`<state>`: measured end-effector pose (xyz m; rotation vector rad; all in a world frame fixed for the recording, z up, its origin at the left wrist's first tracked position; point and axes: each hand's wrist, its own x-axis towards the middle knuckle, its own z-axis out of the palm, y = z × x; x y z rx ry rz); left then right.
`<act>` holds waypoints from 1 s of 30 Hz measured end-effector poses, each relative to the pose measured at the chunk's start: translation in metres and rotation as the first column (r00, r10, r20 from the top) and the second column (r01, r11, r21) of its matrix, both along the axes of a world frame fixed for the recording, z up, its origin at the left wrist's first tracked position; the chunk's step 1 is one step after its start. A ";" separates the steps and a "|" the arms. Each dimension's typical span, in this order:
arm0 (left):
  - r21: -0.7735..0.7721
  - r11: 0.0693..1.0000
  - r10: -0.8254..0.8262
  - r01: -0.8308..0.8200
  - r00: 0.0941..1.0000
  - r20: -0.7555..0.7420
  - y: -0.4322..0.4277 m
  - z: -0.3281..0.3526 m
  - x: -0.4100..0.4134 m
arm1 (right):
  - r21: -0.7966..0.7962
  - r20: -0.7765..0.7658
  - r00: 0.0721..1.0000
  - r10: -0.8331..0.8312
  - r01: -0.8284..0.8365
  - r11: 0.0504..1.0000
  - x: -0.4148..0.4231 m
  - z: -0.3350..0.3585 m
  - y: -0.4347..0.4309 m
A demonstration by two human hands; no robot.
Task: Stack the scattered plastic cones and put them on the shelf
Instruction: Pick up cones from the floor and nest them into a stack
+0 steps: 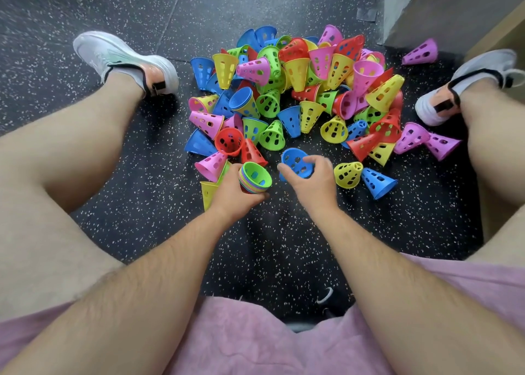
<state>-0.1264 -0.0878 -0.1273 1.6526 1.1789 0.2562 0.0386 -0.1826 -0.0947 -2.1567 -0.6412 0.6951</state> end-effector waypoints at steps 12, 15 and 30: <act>-0.049 0.997 0.064 -0.062 0.997 0.050 -0.005 0.005 0.004 | 0.063 -0.055 0.959 0.277 -0.274 0.960 -0.022 0.013 0.027; -0.077 0.988 0.140 -0.136 0.989 0.039 -0.008 0.005 0.000 | -0.035 -0.146 0.904 0.401 -0.410 0.911 -0.033 0.003 0.038; 0.007 0.858 0.508 -0.513 0.847 -0.156 0.003 0.021 -0.083 | -0.163 0.154 0.704 0.693 -0.674 0.721 -0.090 -0.026 0.083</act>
